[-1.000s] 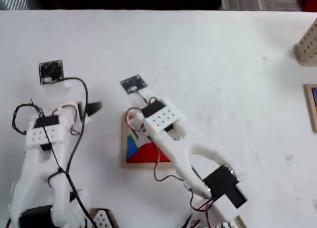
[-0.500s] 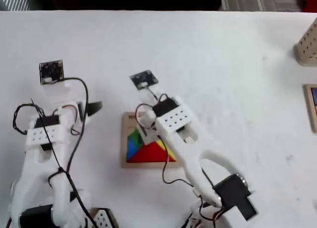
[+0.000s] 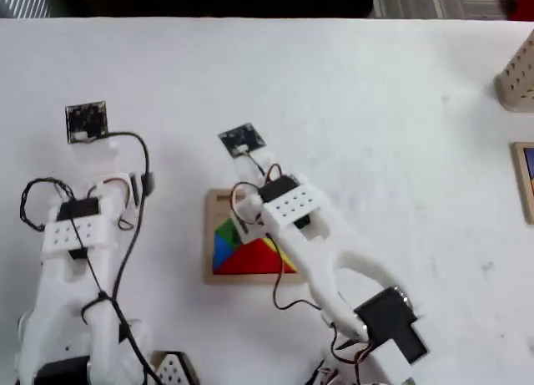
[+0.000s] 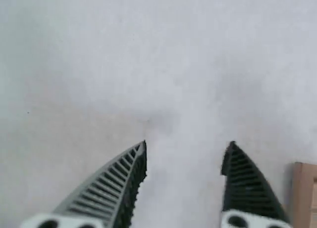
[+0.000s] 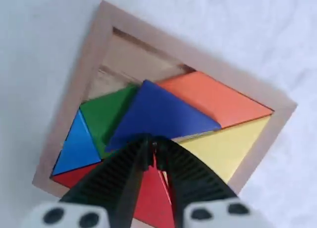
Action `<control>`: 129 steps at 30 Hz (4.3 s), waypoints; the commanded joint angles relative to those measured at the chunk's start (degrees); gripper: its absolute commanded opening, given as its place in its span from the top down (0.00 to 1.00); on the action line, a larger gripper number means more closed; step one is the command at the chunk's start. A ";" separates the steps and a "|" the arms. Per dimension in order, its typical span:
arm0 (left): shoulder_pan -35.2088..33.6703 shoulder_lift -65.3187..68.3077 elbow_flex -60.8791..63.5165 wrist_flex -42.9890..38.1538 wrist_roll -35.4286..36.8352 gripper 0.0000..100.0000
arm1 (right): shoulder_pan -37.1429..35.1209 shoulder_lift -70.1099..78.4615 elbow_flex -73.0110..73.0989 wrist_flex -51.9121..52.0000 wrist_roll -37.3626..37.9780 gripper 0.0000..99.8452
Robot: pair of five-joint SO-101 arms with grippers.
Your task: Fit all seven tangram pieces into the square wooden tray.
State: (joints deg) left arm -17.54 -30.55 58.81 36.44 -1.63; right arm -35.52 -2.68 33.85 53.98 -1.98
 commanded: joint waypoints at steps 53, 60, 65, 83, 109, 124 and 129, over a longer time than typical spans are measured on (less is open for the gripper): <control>53.85 -0.13 1.49 -1.49 8.00 0.98 | 30.81 -9.27 -1.76 -1.01 -3.87 0.98; 53.58 13.32 -4.84 -2.02 7.74 0.98 | 30.64 -9.27 -1.76 -1.01 -3.87 0.98; 48.57 14.29 -6.33 -2.37 7.65 0.98 | 30.46 -9.10 -1.76 -0.84 -3.87 0.98; 42.59 14.11 -8.79 -3.08 7.65 0.98 | 30.29 -8.84 -1.58 -0.84 -3.96 0.98; 43.03 25.89 -15.47 -0.44 7.65 0.98 | 30.81 -9.36 -1.76 -0.75 -3.96 0.98; 39.16 21.14 -15.38 5.71 7.56 0.98 | 30.64 -9.36 -1.76 -0.75 -3.96 0.98; 38.37 11.12 -10.99 5.89 7.56 0.98 | 30.46 -8.92 -1.76 -1.01 -3.96 0.98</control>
State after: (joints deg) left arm 22.20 -12.62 46.42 42.51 5.76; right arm -5.27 -9.19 32.70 53.80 -5.32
